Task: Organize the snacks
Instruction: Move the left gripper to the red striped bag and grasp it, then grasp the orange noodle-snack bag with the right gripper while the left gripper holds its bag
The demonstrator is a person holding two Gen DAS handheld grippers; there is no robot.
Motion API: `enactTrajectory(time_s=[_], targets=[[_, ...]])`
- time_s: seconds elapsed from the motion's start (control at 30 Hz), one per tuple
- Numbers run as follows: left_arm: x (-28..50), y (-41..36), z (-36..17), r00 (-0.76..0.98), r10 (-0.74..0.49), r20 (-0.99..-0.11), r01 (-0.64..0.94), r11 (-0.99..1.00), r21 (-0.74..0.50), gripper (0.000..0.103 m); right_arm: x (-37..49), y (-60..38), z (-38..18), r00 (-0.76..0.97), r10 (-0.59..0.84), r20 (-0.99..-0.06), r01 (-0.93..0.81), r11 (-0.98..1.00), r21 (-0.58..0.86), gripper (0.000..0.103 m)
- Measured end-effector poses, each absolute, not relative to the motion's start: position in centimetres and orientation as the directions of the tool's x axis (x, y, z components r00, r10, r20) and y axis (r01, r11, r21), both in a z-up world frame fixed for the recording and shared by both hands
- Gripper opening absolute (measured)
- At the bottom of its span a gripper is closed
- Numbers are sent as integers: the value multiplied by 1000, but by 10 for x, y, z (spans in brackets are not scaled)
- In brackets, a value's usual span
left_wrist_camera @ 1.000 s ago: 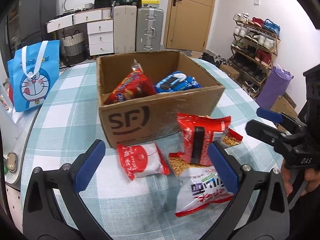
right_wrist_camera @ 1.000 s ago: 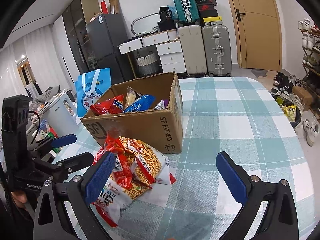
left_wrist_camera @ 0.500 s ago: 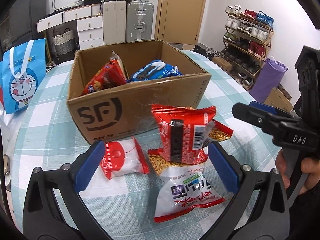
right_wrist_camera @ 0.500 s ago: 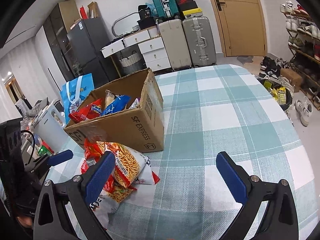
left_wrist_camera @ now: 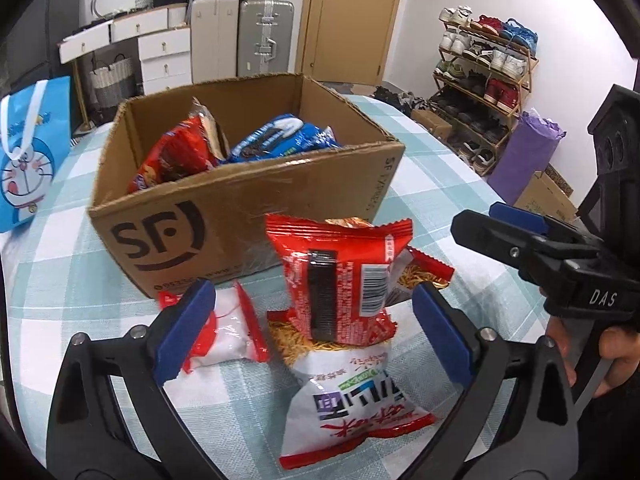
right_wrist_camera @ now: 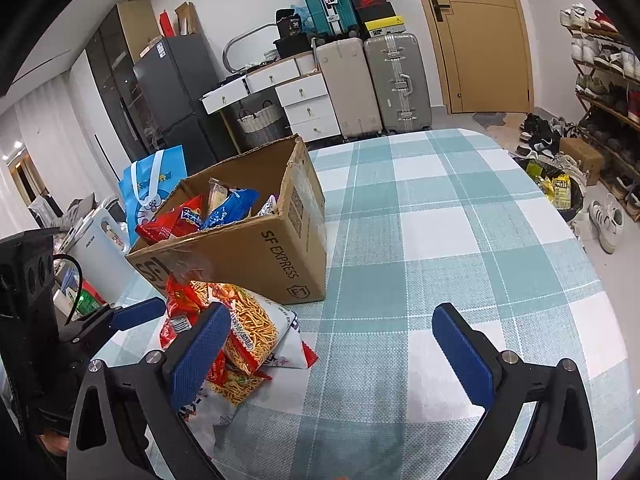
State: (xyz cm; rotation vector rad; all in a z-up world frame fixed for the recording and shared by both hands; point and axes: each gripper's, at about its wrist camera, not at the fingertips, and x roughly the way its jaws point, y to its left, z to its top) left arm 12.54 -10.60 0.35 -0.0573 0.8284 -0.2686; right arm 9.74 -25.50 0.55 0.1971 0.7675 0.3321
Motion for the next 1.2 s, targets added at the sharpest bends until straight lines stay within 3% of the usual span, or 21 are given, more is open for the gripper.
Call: enactTrajectory(time_s=[0.1,0.2,0.33,0.37,1.2], targets=[[130,-110,0,634,-269,-725,218,962,-167,91,98,-256,5,671,363,-646,-218,930,296,102],[135,-114,-5,618,-288,-732,230,956,-182,76,97,-256,5,671,363,-647,-216,930,297,102],[137,-118,-9,605,-313,-733,248,948,-200,46,97,-256,5,670,363,-648,-218,930,295,102],[138,-118,-9,601,-319,-733,250,946,-206,43,97,-256,5,670,363,-647,-219,930,295,102],[98,-59,6,674,-247,-696,144,968,-204,41,94,-214,-7,602,450,-660,-334,892,303,102]])
